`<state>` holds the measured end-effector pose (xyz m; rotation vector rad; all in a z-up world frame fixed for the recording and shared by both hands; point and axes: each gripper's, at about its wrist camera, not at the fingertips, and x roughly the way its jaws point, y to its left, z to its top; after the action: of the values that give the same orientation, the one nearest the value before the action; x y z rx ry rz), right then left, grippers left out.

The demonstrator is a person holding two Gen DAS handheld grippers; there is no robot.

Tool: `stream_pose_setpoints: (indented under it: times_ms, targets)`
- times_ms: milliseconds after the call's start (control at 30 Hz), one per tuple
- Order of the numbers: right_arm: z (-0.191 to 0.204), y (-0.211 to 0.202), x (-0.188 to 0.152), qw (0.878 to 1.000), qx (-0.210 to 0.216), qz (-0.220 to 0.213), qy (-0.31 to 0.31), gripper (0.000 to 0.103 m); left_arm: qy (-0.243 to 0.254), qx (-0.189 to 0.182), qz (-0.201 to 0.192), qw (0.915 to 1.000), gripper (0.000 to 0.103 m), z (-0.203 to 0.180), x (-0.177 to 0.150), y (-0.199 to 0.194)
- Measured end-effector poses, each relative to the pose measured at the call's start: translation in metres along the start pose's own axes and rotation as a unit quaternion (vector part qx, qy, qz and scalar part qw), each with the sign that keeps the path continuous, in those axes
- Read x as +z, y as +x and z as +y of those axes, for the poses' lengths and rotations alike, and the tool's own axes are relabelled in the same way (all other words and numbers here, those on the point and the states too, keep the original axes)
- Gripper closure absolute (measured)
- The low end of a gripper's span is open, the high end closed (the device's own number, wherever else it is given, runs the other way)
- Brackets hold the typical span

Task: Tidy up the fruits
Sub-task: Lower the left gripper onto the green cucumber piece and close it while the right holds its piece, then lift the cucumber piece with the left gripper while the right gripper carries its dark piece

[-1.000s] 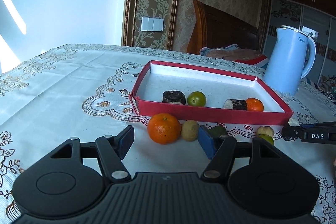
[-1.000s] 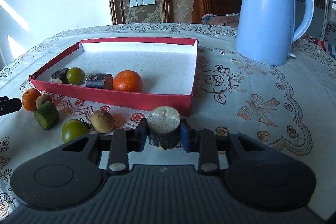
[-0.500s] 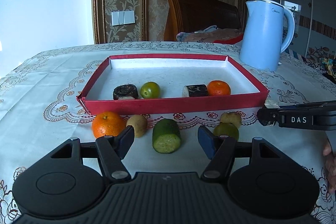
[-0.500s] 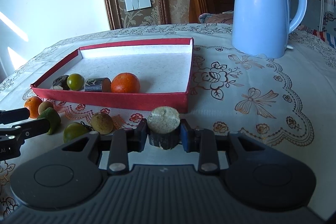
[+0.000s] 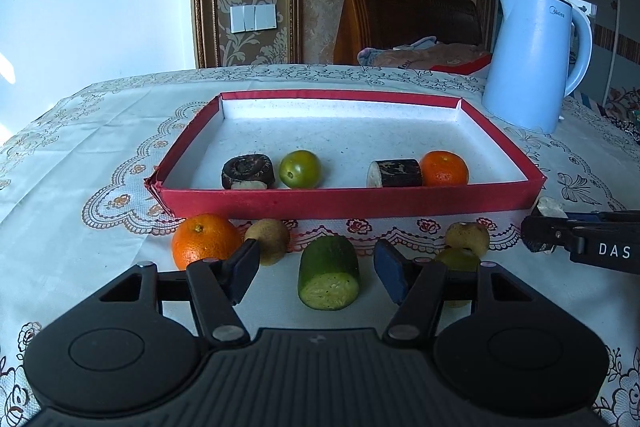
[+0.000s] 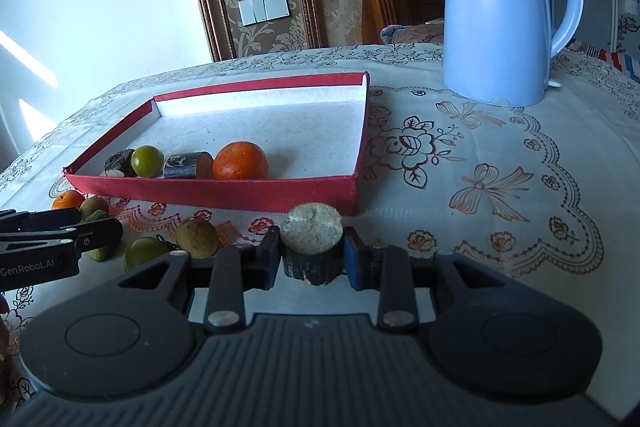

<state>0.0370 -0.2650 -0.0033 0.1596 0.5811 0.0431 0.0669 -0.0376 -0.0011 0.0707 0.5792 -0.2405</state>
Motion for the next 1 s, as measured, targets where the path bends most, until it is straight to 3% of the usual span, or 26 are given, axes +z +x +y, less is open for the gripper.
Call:
stream_pose_setpoints:
  times_ms: [100, 167, 433, 1000]
  targets:
    - [0.0002, 0.0001, 0.0000, 1.000, 0.000, 0.000, 0.000, 0.072, 0.004, -0.003, 0.012, 0.9999, 0.043, -0.0022, 0.0011, 0.0050]
    - [0.0001, 0.0000, -0.0001, 1.000, 0.000, 0.000, 0.000, 0.072, 0.004, -0.003, 0.027, 0.9996, 0.057, -0.0026, 0.0009, 0.0091]
    - [0.0002, 0.0004, -0.0003, 1.000, -0.001, 0.000, -0.001, 0.072, 0.009, -0.002, 0.027, 0.9996, 0.070, -0.0063, -0.0012, 0.0075]
    - [0.0028, 0.0009, -0.0006, 1.000, -0.007, -0.001, -0.009, 0.073, 0.005, 0.006, 0.016, 0.9998, 0.071, -0.0058, -0.0027, 0.0052]
